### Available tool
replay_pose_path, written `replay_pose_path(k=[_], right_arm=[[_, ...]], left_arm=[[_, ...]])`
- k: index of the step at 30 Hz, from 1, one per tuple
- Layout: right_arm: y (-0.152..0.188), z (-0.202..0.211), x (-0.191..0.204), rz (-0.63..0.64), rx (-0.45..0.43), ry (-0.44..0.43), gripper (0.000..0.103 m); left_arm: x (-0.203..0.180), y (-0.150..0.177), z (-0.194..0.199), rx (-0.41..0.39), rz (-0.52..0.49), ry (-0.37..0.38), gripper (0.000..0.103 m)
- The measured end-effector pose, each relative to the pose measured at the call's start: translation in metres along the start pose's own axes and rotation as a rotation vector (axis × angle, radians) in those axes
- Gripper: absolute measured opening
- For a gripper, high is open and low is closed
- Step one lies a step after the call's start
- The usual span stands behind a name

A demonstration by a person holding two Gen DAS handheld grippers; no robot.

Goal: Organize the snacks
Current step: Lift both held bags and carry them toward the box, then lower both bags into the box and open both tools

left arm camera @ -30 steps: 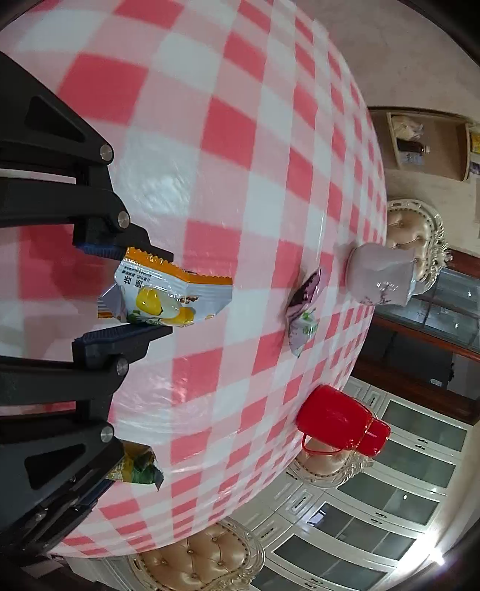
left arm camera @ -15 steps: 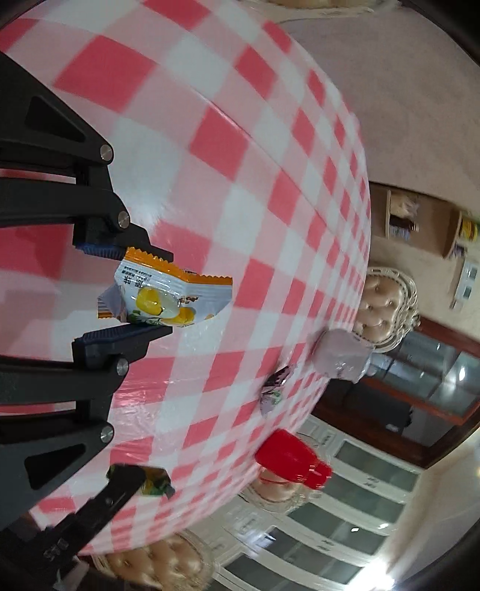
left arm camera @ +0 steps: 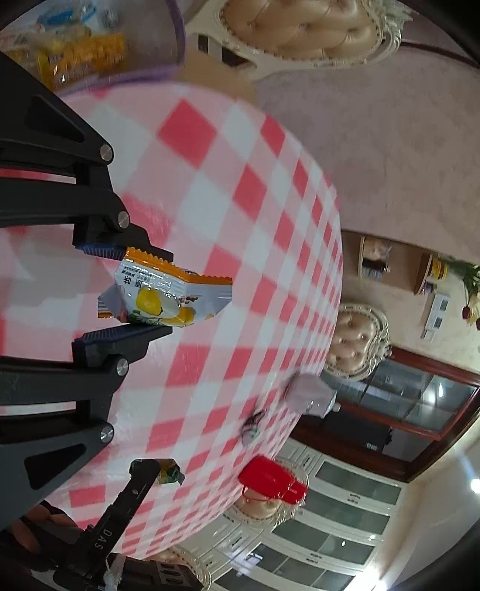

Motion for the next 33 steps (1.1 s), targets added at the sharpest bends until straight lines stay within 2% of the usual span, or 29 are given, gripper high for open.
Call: replay_pose_path(k=[6, 12, 15, 19, 26, 33], right_arm=[[0.024, -0.030, 0.050, 0.090, 0.095, -0.084, 0.038], [0.045, -0.053, 0.101, 0.156, 0.162, -0.190, 0.039], [0.054, -0.064, 0.129, 0.154, 0.196, -0.277, 0.039], [0.073, -0.080, 0.169, 0.190, 0.256, -0.360, 0.039], [0.112, -0.088, 0.228, 0.336, 0.342, -0.440, 0.039], [0.149, -0.088, 0.275, 0.462, 0.417, -0.528, 0.039]], left_arm=[[0.037, 0.016, 0.009, 0.015, 0.044, -0.027, 0.032], [0.079, 0.017, 0.027, -0.004, 0.075, -0.095, 0.032], [0.100, 0.010, 0.038, -0.033, 0.074, -0.152, 0.032], [0.136, 0.011, 0.041, -0.023, 0.100, -0.233, 0.032], [0.205, 0.035, 0.040, 0.045, 0.180, -0.369, 0.032], [0.243, 0.045, 0.048, 0.064, 0.219, -0.448, 0.032]])
Point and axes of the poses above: each gripper's, at about its wrist camera, not at the fingertips, and z roughly against the way its jaws point, x to its left, y to its underside, the point moved 10 cm from there along -z, roughly the way its jaws point, and after that the axes turned 9 degrees about -y, right-handed, at the moved point
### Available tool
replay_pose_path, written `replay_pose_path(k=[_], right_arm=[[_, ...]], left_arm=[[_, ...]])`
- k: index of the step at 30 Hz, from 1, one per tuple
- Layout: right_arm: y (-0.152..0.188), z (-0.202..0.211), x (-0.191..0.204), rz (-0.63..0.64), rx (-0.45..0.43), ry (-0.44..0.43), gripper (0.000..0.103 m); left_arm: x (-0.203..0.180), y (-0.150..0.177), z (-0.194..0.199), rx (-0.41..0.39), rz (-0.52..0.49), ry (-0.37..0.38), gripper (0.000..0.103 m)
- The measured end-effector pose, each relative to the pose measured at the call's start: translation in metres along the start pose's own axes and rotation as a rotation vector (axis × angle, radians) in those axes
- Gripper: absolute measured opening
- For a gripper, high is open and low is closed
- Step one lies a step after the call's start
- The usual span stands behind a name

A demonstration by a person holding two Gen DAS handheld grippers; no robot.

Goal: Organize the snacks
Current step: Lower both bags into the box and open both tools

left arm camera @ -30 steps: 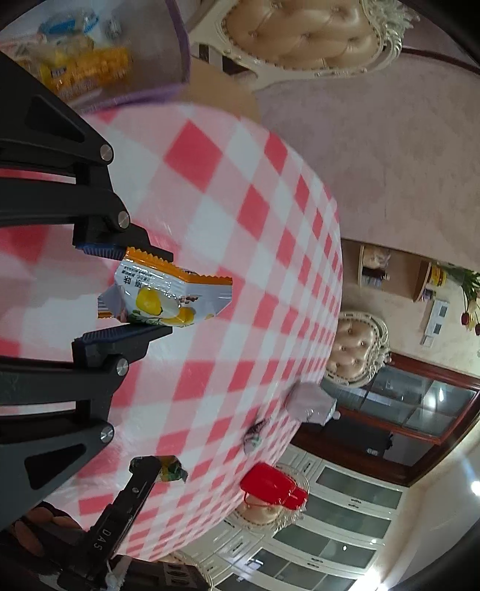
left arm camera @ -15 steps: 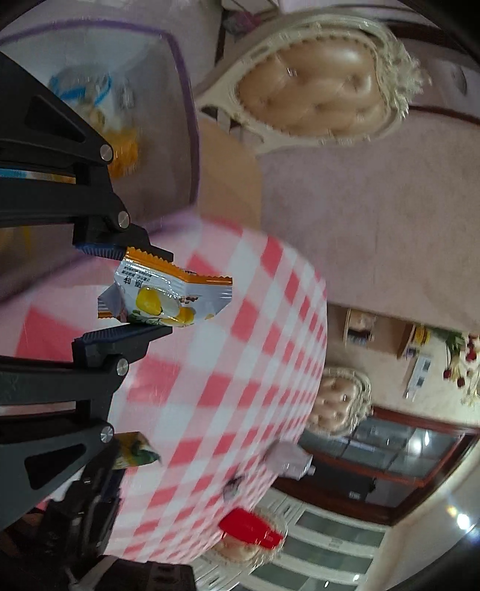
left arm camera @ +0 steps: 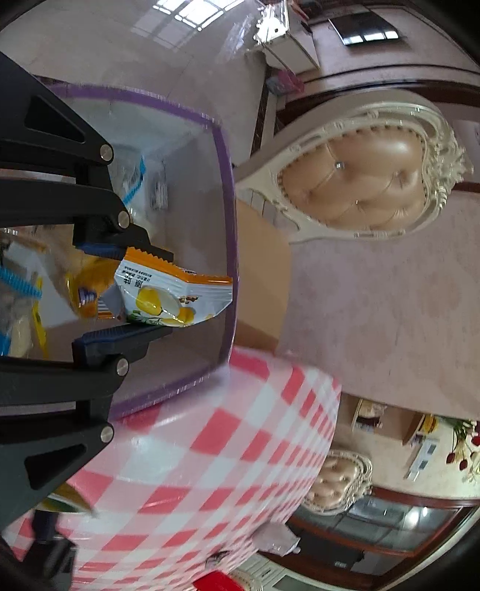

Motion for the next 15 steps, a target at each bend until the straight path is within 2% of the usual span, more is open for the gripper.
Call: replay_pose_path(k=[6, 9, 10, 12, 14, 15], right_arm=[[0.012, -0.024, 0.036, 0.114, 0.070, -0.054, 0.039], [0.018, -0.027, 0.047, 0.134, 0.089, -0.099, 0.042], [0.020, -0.031, 0.052, 0.137, 0.100, -0.125, 0.051], [0.024, -0.032, 0.058, 0.144, 0.115, -0.120, 0.074], [0.021, -0.029, 0.055, 0.167, 0.092, -0.081, 0.074], [0.020, -0.025, 0.054, 0.168, 0.087, -0.076, 0.074]], left_arm=[[0.015, -0.006, 0.002, -0.009, 0.010, -0.058, 0.032], [0.021, -0.008, 0.004, -0.021, 0.004, -0.117, 0.033], [0.025, -0.010, 0.004, -0.029, 0.000, -0.162, 0.035], [0.029, -0.012, 0.006, -0.039, -0.006, -0.232, 0.044], [0.029, -0.014, 0.007, -0.045, -0.007, -0.251, 0.066], [0.027, -0.015, 0.008, -0.049, -0.011, -0.258, 0.069]])
Point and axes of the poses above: each gripper's, at about its wrist camera, not at the fingertips, and z roughly against the way its jaws point, x to its left, y to its underside, the point moved 10 cm from there along -z, roughly the way its jaws point, and after that the axes turned 9 degrees about -y, right-handed, at the moved point
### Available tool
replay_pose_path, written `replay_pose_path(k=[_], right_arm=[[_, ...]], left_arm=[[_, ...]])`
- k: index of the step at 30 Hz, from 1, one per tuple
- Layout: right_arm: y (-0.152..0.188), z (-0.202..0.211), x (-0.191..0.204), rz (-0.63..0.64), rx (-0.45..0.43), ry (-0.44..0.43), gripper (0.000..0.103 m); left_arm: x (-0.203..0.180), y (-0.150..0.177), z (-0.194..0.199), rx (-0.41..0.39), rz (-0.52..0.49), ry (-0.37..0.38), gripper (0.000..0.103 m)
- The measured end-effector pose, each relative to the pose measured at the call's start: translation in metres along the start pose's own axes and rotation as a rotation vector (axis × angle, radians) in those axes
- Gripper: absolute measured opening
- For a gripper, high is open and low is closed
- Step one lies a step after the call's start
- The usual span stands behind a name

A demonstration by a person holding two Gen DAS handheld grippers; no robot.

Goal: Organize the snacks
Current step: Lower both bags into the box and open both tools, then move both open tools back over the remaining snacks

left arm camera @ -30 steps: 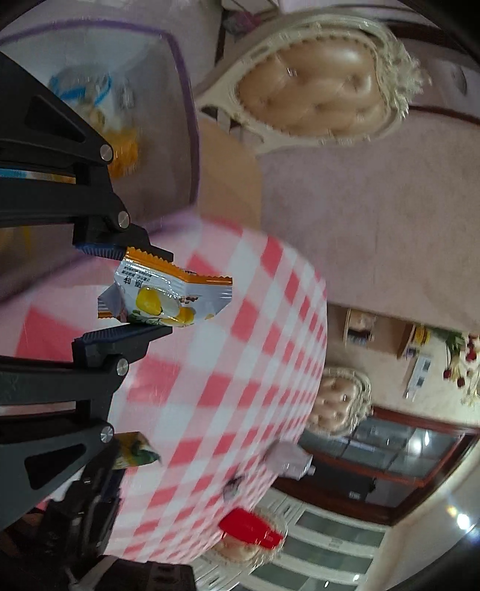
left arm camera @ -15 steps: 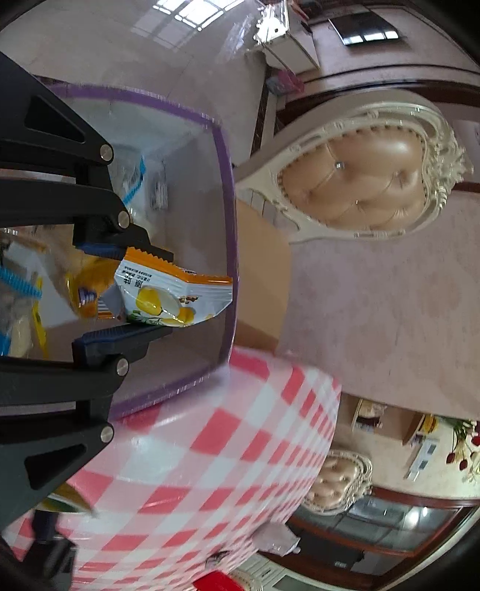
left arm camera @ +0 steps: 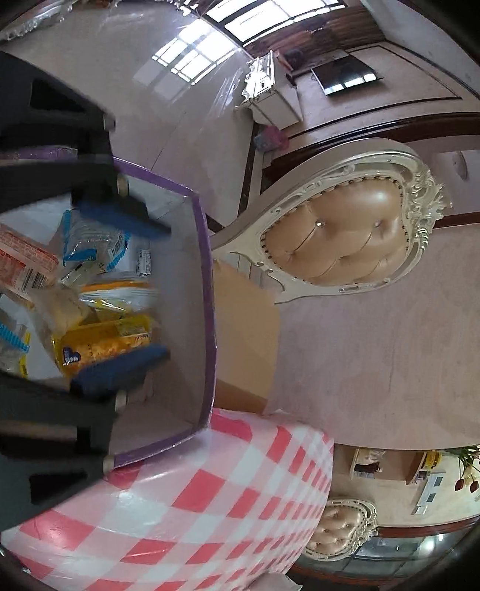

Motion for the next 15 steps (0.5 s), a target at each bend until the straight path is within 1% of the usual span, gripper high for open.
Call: replay_pose_path(k=[1, 3, 7, 9, 11, 15], right_arm=[[-0.001, 0.006, -0.003, -0.007, -0.014, 0.000, 0.074], [-0.005, 0.017, -0.012, -0.034, -0.045, 0.006, 0.075], [-0.005, 0.039, -0.044, -0.106, -0.086, 0.050, 0.077], [-0.006, 0.048, -0.060, -0.160, -0.115, 0.057, 0.077], [-0.003, 0.064, -0.073, -0.206, -0.141, 0.073, 0.077], [0.004, 0.098, -0.104, -0.282, -0.184, 0.122, 0.080]], left_arm=[[-0.002, -0.001, 0.002, -0.006, -0.007, -0.013, 0.072], [-0.007, -0.003, 0.005, -0.015, -0.021, -0.026, 0.074], [-0.030, -0.008, 0.014, -0.033, -0.038, -0.012, 0.078], [-0.049, -0.013, 0.016, -0.039, -0.048, 0.011, 0.079], [-0.074, -0.017, 0.022, -0.044, -0.068, 0.051, 0.080], [-0.138, -0.030, 0.052, -0.104, -0.133, 0.147, 0.080]])
Point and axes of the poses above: each gripper's, at about its wrist camera, not at the fingertips, and z roughly against the way its jaws point, x to its left, y to its underside, the point moved 10 cm from there along -z, roughly the way its jaws point, and after that the axes turned 9 degrees about -y, right-handed, at the moved point
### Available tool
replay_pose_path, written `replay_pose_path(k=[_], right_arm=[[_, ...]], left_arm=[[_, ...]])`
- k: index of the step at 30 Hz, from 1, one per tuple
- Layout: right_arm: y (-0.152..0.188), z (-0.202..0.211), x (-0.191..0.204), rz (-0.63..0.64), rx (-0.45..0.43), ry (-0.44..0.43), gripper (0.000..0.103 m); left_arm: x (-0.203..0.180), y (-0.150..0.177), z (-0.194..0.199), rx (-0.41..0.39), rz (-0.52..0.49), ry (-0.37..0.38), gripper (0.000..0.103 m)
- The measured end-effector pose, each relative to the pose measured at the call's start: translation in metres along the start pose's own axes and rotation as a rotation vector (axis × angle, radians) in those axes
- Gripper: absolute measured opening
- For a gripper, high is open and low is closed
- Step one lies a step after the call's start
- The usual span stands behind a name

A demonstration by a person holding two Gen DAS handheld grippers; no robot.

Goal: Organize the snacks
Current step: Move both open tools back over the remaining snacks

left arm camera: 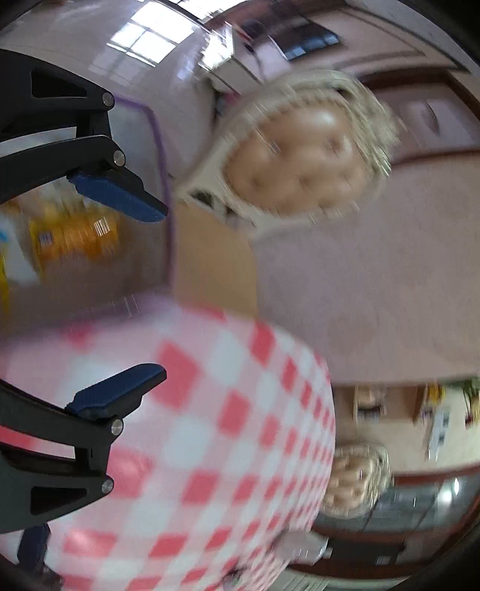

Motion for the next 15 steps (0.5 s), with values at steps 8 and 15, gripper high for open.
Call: replay_pose_path(k=[8, 15], right_arm=[[-0.006, 0.082, -0.087, -0.097, -0.080, 0.258, 0.081], [0.009, 0.204, -0.215, -0.368, -0.281, 0.633, 0.081]], left_arm=[[-0.206, -0.052, 0.030, -0.039, -0.073, 0.361, 0.085], [-0.366, -0.048, 0.046, 0.137, 0.005, 0.594, 0.085]])
Point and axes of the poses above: each gripper's, at about its wrist camera, not at the fingertips, and z roughly against the way its jaws point, x to its left, y to its underside, the point moved 10 cm from there along -z, roughly the way its jaws point, and after that the axes turned 9 degrees about -y, right-handed, at the moved point
